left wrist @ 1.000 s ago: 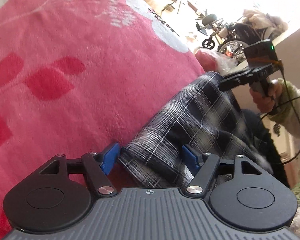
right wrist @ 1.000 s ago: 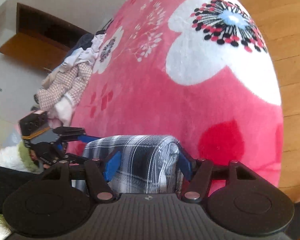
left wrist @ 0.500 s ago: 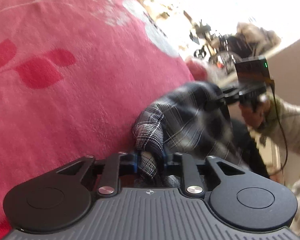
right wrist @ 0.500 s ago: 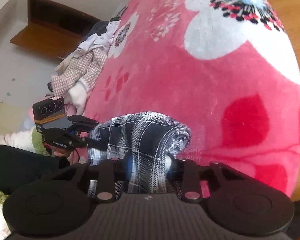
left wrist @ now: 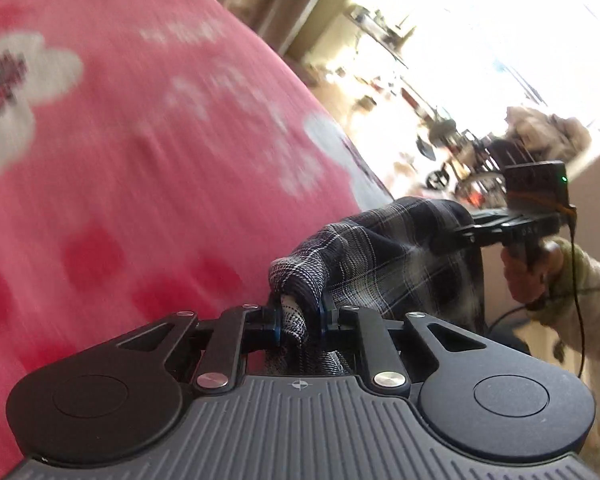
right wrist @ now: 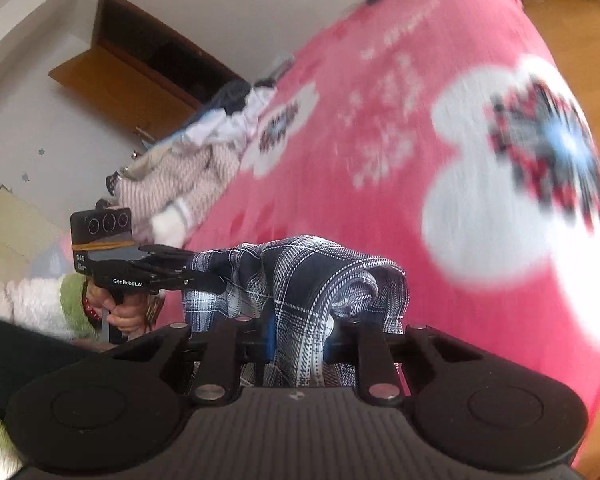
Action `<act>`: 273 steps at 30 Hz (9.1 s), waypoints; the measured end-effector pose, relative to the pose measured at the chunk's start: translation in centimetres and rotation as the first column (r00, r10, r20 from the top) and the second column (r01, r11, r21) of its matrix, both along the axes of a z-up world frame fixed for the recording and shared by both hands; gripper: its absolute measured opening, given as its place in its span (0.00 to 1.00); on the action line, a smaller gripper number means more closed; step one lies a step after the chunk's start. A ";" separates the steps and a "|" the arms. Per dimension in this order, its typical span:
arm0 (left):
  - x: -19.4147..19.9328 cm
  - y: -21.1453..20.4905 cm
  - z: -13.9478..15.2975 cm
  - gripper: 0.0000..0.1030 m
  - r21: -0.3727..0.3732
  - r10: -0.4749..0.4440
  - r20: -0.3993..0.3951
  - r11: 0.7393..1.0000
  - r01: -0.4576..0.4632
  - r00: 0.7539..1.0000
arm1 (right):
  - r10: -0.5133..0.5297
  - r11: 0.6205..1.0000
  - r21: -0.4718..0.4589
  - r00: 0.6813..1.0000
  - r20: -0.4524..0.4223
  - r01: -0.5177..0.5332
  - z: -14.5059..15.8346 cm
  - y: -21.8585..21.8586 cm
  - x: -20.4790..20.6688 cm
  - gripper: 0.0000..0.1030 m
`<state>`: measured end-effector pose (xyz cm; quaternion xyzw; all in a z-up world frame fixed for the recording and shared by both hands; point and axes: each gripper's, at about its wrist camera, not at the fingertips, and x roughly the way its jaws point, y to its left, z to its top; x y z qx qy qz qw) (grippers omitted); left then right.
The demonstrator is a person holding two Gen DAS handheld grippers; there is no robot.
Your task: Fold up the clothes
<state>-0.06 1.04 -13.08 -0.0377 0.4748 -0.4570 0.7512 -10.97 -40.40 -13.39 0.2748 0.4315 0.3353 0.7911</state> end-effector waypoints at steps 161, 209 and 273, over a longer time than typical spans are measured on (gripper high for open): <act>-15.7 2.3 1.9 0.37 0.043 -0.282 0.509 0.952 0.304 0.813 | 0.104 0.832 -0.546 0.939 0.328 0.099 5.3 18.6 7.8 0.14; 0.3 9.9 -1.3 0.37 0.000 0.381 0.115 0.923 -0.384 0.917 | 0.210 0.567 -0.811 0.926 0.313 0.145 1.8 32.1 4.9 0.37; 2.6 6.7 -3.0 0.06 -0.353 0.191 -0.115 0.909 -0.220 0.975 | -0.343 0.889 -0.275 0.930 0.134 0.367 3.3 20.2 5.5 0.07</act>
